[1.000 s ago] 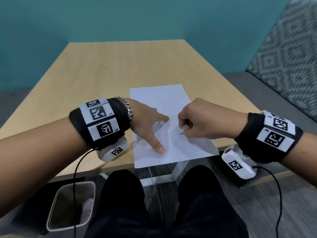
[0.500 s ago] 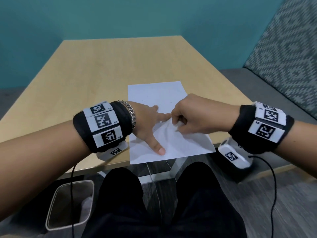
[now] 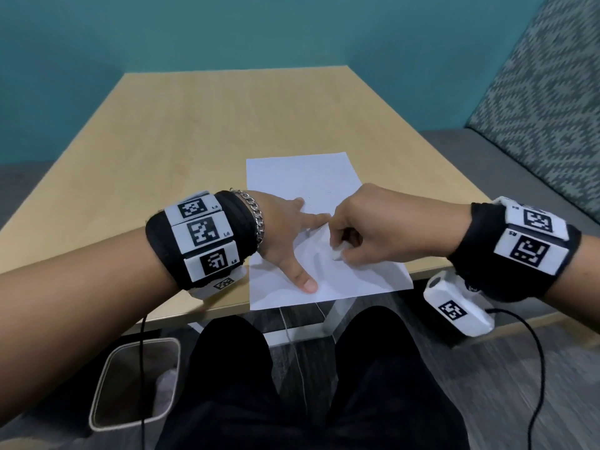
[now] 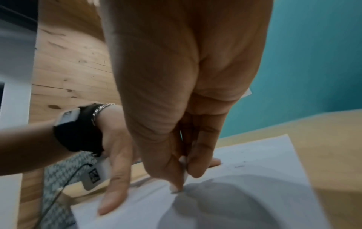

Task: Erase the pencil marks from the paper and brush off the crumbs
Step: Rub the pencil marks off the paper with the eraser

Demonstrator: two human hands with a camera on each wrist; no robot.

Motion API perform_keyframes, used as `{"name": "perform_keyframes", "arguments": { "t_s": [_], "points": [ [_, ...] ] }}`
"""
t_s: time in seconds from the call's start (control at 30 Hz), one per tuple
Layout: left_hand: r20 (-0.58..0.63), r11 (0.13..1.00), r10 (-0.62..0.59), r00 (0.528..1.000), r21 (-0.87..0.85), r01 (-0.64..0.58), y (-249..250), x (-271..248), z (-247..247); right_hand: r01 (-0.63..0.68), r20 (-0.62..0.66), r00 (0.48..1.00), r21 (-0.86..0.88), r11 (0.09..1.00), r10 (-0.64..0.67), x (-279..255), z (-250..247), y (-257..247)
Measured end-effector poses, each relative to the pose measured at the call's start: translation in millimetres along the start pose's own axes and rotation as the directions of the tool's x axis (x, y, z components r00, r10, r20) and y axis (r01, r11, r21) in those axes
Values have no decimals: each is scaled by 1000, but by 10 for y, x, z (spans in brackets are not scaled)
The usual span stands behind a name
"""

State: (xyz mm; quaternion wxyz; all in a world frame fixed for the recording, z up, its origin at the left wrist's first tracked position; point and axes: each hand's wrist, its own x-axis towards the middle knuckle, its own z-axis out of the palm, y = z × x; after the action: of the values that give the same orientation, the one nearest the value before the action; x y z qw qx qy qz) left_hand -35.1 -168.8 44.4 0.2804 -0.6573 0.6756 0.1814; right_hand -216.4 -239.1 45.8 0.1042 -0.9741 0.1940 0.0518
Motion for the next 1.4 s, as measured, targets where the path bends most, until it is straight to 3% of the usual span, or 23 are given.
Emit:
{"name": "perform_keyframes", "arguments": {
  "t_s": [0.13, 0.27, 0.4, 0.57, 0.8, 1.03, 1.13, 1.27, 1.4],
  "points": [
    [0, 1000, -8, 1000, 11, 8, 6, 12, -10, -37, -63, 997, -34, 999, 35, -16, 13, 111],
    [3, 1000, -9, 1000, 10, 9, 7, 16, -10, 56, 22, 998, -44, 997, -55, -78, 50, 10],
    [7, 1000, -18, 1000, -3, 18, 0, 29, 0, -22, -36, 999, -61, 998, 20, -53, 27, 141],
    [10, 1000, -14, 1000, 8, 14, 6, 19, -5, 38, 4, 999, -38, 999, -37, -125, 72, 4],
    [59, 999, -30, 998, 32, 28, 10, -9, -61, -57, -79, 995, -21, 998, 55, -93, 46, 230],
    [-19, 999, 35, 999, 38, -34, 86, 84, -182, -131, -35, 991, 51, 990, 133, -82, -49, 246],
    [-21, 999, 51, 998, 20, -50, 83, 112, -160, -85, -56, 995, 31, 996, 86, -136, 8, 107],
    [-25, 997, 72, 997, 1, -72, 66, 99, -149, -3, 18, 1000, 1, 1000, 3, -200, 71, -37],
    [-26, 999, 49, 998, -3, -49, 62, 129, -132, -112, -69, 992, -64, 992, 107, -157, -5, 197]
  ]
}}
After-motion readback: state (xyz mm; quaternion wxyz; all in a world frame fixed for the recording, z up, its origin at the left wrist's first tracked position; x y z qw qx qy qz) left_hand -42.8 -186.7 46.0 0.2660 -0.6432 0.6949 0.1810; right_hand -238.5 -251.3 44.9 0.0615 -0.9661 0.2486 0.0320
